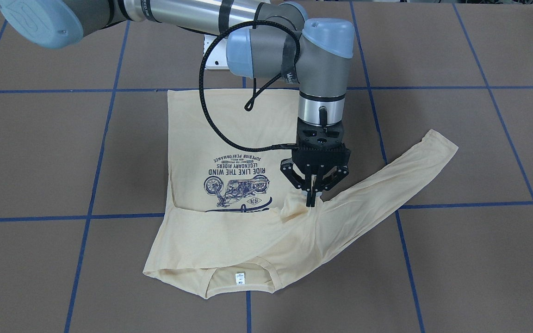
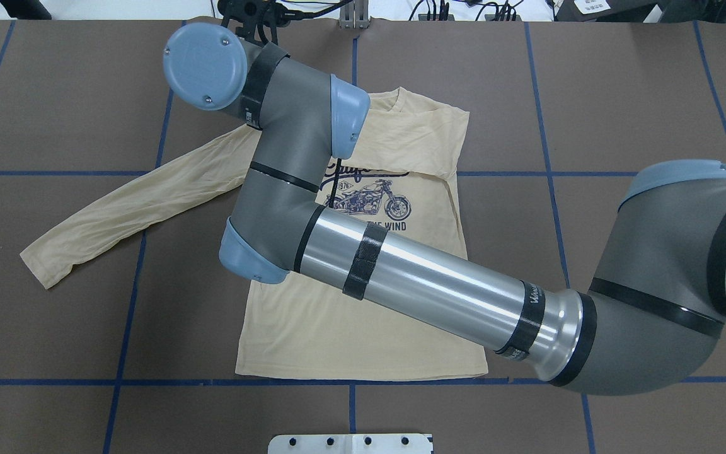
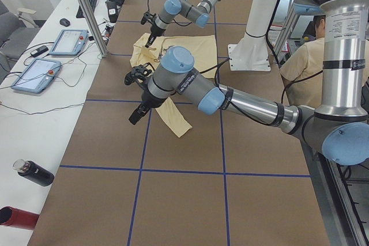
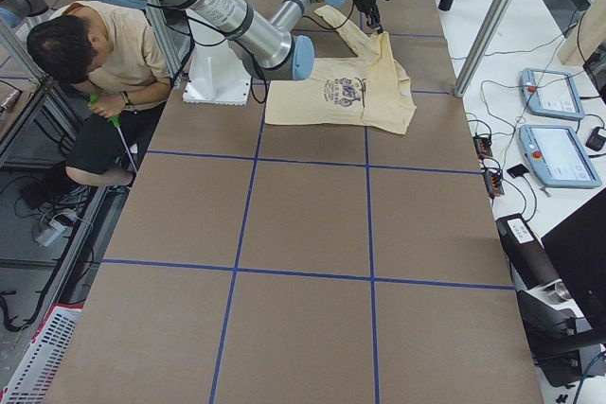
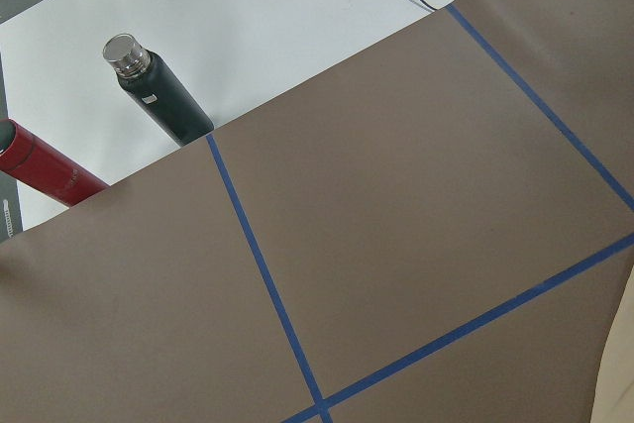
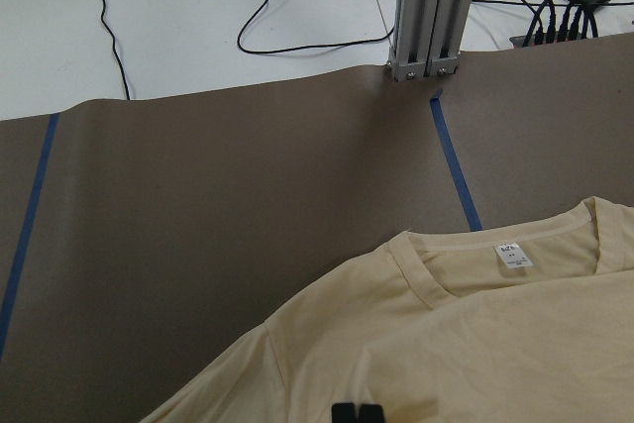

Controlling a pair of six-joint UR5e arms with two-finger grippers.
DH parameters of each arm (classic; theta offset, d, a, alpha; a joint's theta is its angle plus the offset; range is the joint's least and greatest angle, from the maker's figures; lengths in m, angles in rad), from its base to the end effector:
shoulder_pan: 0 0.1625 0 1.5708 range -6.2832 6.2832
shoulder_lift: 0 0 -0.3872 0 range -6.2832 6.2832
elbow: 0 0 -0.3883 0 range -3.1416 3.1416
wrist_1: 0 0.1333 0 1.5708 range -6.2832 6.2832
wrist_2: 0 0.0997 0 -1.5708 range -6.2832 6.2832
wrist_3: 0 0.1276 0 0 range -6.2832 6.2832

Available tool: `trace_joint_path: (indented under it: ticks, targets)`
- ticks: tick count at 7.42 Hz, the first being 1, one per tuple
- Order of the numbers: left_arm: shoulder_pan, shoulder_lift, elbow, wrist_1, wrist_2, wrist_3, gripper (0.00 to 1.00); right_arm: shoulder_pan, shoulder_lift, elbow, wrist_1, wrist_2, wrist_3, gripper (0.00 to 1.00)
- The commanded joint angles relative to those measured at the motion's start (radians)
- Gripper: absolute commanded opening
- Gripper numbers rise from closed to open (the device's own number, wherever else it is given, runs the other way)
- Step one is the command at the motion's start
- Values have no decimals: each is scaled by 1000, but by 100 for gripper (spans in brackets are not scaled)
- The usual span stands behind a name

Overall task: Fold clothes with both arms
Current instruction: 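Lift the sleeve with the right gripper and fold it across the shirt body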

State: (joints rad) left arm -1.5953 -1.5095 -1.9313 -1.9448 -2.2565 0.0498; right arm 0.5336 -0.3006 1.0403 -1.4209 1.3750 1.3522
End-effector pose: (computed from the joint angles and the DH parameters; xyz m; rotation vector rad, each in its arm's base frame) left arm -0.0644 -0.4854 0.4496 0.6706 0.6351 0.2541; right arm -0.6227 -0.5515 0.0168 0.4987 -0.7623 0.3801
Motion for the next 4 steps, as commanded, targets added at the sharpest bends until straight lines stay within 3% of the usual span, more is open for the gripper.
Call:
trace_joint_path:
  ticks: [1,4]
  targets:
    - [0,0,0,1,0,-1,100,-1,18,-35,31,-2,60,98]
    - [0,0,0,1,0,-1,100,0,80,-55,31,45,122,99]
